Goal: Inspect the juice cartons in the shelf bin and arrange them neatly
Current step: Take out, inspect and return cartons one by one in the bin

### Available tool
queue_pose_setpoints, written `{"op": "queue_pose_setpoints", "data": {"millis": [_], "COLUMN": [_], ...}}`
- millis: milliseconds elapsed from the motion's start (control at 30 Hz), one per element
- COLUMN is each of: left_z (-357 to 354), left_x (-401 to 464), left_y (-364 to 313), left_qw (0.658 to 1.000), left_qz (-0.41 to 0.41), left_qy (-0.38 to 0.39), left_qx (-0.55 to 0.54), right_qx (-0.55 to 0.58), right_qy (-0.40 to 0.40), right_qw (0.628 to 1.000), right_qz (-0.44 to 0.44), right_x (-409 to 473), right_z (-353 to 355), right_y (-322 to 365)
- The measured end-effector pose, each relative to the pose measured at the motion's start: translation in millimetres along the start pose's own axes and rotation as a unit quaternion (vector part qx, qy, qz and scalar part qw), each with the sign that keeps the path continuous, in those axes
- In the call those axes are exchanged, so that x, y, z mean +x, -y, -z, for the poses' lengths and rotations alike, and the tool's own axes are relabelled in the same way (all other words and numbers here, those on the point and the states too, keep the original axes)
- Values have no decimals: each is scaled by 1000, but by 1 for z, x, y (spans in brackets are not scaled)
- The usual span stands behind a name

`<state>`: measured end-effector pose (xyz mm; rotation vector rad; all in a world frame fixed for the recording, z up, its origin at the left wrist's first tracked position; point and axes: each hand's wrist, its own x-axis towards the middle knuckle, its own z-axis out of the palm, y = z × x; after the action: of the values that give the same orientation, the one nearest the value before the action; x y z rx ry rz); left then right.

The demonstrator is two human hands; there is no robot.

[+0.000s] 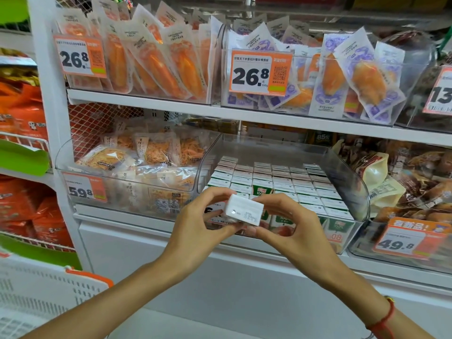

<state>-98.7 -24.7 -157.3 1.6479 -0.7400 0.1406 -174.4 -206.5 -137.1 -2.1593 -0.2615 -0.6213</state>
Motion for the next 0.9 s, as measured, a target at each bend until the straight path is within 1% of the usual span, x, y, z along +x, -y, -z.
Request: {"op": "queue_pose_setpoints", "data": {"millis": [100,200,300,433,500,533,600,667,700,767,900], "left_z": [0,1,1,-1,-2,-2,-1,2,3,6,9], "left_x": [0,0,0,0,0,0,0,2,3,5,4], "left_y": [1,1,3,7,6,6,6,5,5,5,5], "left_qw": [1000,1000,997,989,985,981,971,963,959,954,947], "left_qz": [-21,-19,24,95,118,134,164,183,191,207,233], "left_qy": [-4,18,68,106,101,91,68,48,40,34,48], "left_qx": [21,17,14,-48,-79,-105,-157,-191,-204,-216,-217], "right_qx": [-14,-8,15,19,30,33,6,-42,-57,-57,-34], "right_qy": [3,0,-12,-27,-19,1,64,118,132,132,98], "right_qw": [1000,1000,1000,999,998,998,996,992,989,990,995], "right_qz": [10,16,5,-27,-46,-53,-57,-33,-18,-7,-14], "right_x": [-1,-1,-2,-3,-2,-2,-4,-6,-6,-4,-2], "right_z": [0,0,-2,-6,-6,-5,-5,-4,-5,-5,-5], "right_y": [-2,-4,-5,-4,-4,-5,-5,-6,-5,-4,-4]}}
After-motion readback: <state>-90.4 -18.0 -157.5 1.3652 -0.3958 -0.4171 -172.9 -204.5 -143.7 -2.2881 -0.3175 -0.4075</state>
